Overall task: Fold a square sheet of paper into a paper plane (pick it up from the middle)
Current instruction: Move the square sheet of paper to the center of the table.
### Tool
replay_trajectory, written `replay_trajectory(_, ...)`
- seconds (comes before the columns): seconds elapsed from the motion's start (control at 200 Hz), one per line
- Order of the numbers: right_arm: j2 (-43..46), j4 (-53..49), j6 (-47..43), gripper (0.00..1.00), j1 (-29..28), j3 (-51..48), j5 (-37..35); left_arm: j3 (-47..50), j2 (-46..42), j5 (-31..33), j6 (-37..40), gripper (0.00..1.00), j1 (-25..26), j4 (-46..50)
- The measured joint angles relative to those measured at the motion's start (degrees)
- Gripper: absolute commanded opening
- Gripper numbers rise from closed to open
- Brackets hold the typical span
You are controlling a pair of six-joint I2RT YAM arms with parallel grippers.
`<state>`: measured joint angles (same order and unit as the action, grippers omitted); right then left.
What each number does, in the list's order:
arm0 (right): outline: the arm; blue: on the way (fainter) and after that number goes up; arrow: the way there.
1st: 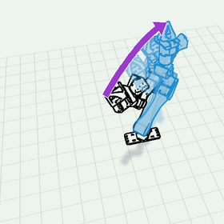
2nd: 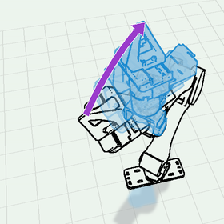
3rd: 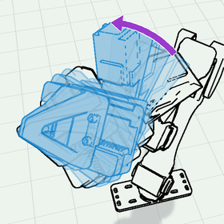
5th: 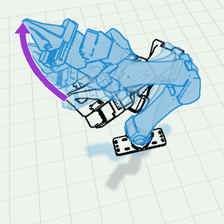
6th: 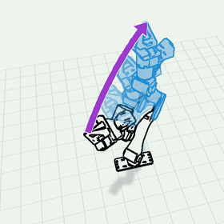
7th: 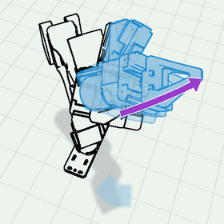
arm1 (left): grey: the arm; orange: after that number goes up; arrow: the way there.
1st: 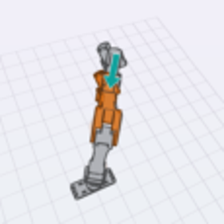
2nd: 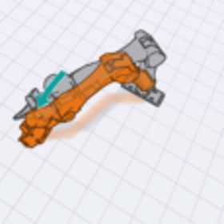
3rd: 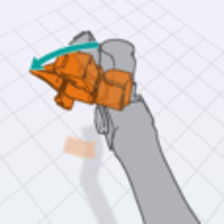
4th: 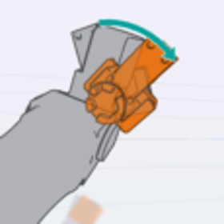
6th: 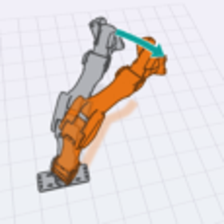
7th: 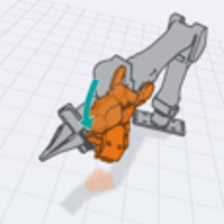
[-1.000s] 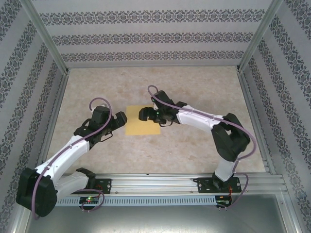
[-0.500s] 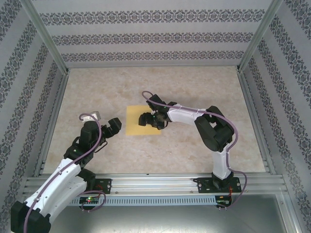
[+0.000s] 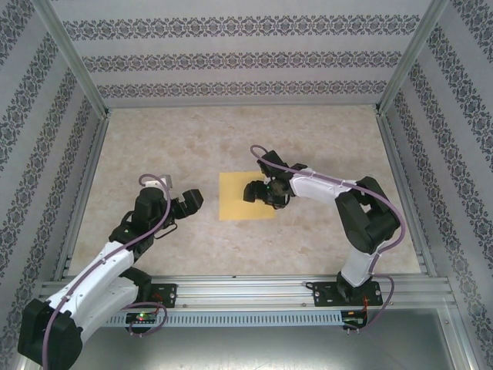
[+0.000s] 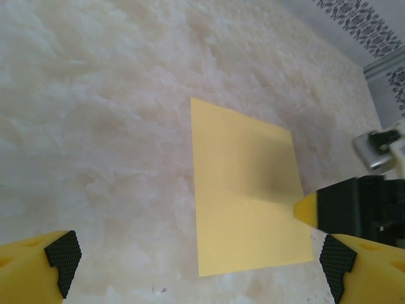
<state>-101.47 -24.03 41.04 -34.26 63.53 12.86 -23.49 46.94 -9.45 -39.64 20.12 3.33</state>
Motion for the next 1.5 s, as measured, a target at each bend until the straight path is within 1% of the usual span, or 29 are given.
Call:
replay_trajectory(0.16, -1.2, 0.07, -0.5, 0.82, 0.0, 5.53, 0.04, -0.81, 2.93, -1.44, 0.0, 1.0, 0.0, 0.07)
replay_trajectory(0.275, -5.29, 0.22, -0.46, 0.82, 0.02, 10.54, 0.02, -2.01, 3.52, -2.19, 0.22, 1.0, 0.0, 0.07)
replay_trajectory(0.365, -8.5, 0.0, -0.44, 0.82, 0.04, 12.09, -0.17, -2.56, 3.52, -2.51, 0.39, 1.0, 0.0, 0.07)
replay_trajectory(0.535, -11.19, -0.98, -0.26, 0.82, 0.07, 10.54, -0.63, -2.6, 3.54, -2.58, 0.46, 1.0, 0.0, 0.11)
replay_trajectory(0.689, -8.87, 1.14, -0.26, 0.82, 0.33, 7.02, -0.87, -2.64, 4.17, -2.78, 0.61, 1.0, 0.0, 0.11)
replay_trajectory(0.949, -5.4, 0.07, -2.03, 0.82, 1.09, 2.75, -2.84, -3.15, 6.91, -4.09, 0.7, 1.0, 0.0, 0.11)
replay_trajectory(1.144, -5.57, -1.49, -6.1, 0.82, 1.51, 3.34, -2.6, -3.17, 7.13, -4.74, 0.7, 1.0, 0.0, 0.11)
replay_trajectory(1.369, -7.98, -6.27, -11.78, 0.81, 1.49, 7.39, -2.56, -3.17, 7.13, -5.33, 1.2, 1.0, 0.0, 0.11)
replay_trajectory(1.499, -8.17, -7.63, -14.14, 0.83, 1.49, 8.2, -2.82, -3.17, 7.13, -5.35, 1.77, 1.0, 0.0, 0.11)
